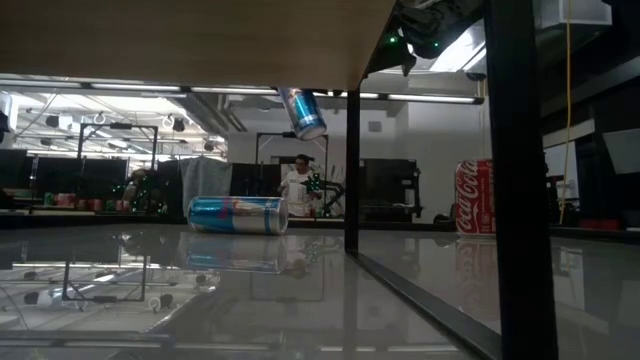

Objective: Place canned beverage on shelf
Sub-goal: Put the blue soda can on the shelf aligned with the other blue soda cans

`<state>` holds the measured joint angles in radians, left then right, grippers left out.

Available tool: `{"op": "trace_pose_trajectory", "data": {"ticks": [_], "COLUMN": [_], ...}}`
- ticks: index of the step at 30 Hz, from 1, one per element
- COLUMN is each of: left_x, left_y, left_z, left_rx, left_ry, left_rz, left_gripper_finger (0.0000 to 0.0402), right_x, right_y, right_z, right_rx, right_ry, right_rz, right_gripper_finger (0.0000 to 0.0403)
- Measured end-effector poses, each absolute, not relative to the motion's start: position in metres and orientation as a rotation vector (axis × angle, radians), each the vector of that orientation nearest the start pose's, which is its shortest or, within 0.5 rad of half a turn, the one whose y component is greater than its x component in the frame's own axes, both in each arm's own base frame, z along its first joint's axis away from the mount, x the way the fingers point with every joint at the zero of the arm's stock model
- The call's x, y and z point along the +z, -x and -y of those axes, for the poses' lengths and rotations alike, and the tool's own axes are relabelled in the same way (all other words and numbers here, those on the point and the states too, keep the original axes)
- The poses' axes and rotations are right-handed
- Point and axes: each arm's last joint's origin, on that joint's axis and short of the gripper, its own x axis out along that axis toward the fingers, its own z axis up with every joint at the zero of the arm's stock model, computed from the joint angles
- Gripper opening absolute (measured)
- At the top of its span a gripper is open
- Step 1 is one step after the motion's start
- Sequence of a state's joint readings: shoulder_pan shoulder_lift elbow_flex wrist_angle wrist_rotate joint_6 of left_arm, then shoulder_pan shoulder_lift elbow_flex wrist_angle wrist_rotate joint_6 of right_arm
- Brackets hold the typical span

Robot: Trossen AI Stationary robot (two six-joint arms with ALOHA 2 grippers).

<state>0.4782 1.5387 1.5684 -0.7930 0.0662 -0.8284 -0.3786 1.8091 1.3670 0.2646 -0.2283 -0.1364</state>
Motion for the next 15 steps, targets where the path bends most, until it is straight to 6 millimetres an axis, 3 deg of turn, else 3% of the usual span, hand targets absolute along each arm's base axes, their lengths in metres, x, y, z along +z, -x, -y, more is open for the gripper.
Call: {"op": "trace_pose_trajectory", "data": {"ticks": [9, 15], "left_x": [0.3675, 0.3670], "left_y": [-0.2884, -0.2881], "left_z": [-0.1481, -0.1477], "left_rx": [0.712, 0.716], "left_ry": [0.981, 0.981], "left_rz": [-0.537, -0.543], "left_gripper_finger": [0.0366, 0.0331], "right_x": [0.2918, 0.2919], "right_y": [-0.3962, -0.3962], "right_z": [0.1506, 0.1506], "right_rx": [-0.138, -0.138], "right_ry": [0.081, 0.081], "right_rz": [-0.186, -0.186], "right_gripper_finger": [0.0244, 0.0244]}}
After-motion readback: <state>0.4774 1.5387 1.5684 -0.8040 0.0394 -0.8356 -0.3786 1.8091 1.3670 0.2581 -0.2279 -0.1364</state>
